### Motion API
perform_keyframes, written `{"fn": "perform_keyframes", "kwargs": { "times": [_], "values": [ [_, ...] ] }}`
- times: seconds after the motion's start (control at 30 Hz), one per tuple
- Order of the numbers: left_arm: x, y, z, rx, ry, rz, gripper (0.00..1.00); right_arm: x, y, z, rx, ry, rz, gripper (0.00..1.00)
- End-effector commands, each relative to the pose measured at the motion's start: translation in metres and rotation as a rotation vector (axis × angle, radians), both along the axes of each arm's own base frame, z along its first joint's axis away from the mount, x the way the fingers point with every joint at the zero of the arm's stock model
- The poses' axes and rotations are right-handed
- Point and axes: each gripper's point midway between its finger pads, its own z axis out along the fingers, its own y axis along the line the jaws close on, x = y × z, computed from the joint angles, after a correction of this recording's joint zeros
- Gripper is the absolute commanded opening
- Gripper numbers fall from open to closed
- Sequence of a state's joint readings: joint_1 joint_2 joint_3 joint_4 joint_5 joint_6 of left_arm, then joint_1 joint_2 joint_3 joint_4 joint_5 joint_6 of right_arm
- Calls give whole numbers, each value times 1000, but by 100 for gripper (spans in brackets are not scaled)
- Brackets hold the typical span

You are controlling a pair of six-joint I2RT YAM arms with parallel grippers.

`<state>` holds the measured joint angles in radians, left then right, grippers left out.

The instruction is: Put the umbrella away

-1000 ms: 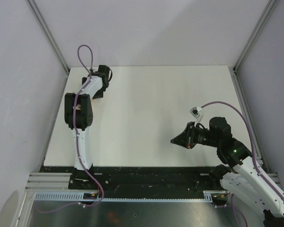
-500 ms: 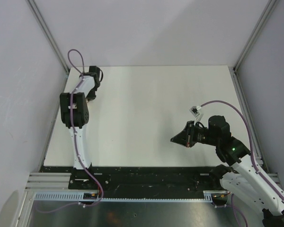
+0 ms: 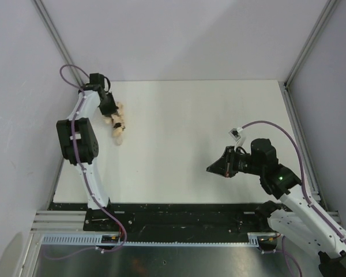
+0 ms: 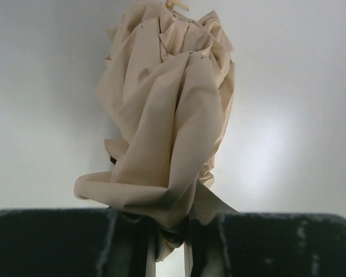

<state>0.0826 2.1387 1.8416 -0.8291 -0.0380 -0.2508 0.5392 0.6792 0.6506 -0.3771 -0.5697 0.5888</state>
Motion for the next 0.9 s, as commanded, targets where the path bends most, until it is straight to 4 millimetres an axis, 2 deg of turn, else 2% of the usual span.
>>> {"fn": "perform_keyframes", "kwargs": {
  "times": [0.0,0.1,0.17,0.2,0.3,0.4,0.43,0.5,0.63,0.77,0.87],
  "values": [
    [6,-119,99,-645,-268,-239,11,13,10,3,13,-32,24,0],
    [-12,-163,139,-852,-373,-376,13,32,24,10,59,-17,46,0],
    [-31,-185,168,-937,-445,-473,14,49,39,24,159,2,73,9],
    [-44,-199,181,-974,-472,-525,15,57,48,35,221,3,101,15],
    [-86,-233,227,-1076,-579,-677,18,77,73,67,363,-52,202,43],
    [-125,-258,250,-1119,-618,-759,19,97,92,85,399,-117,229,71],
    [-137,-265,256,-1127,-627,-789,20,105,97,91,401,-139,218,84],
    [-160,-282,265,-1148,-630,-851,21,118,102,101,399,-174,194,96],
    [-195,-308,271,-1186,-608,-914,22,138,102,109,357,-211,87,99],
    [-219,-328,274,-1216,-589,-951,23,134,104,117,298,-296,21,99],
    [-231,-337,277,-1238,-578,-984,23,136,100,114,221,-338,-59,98]
  ]
}}
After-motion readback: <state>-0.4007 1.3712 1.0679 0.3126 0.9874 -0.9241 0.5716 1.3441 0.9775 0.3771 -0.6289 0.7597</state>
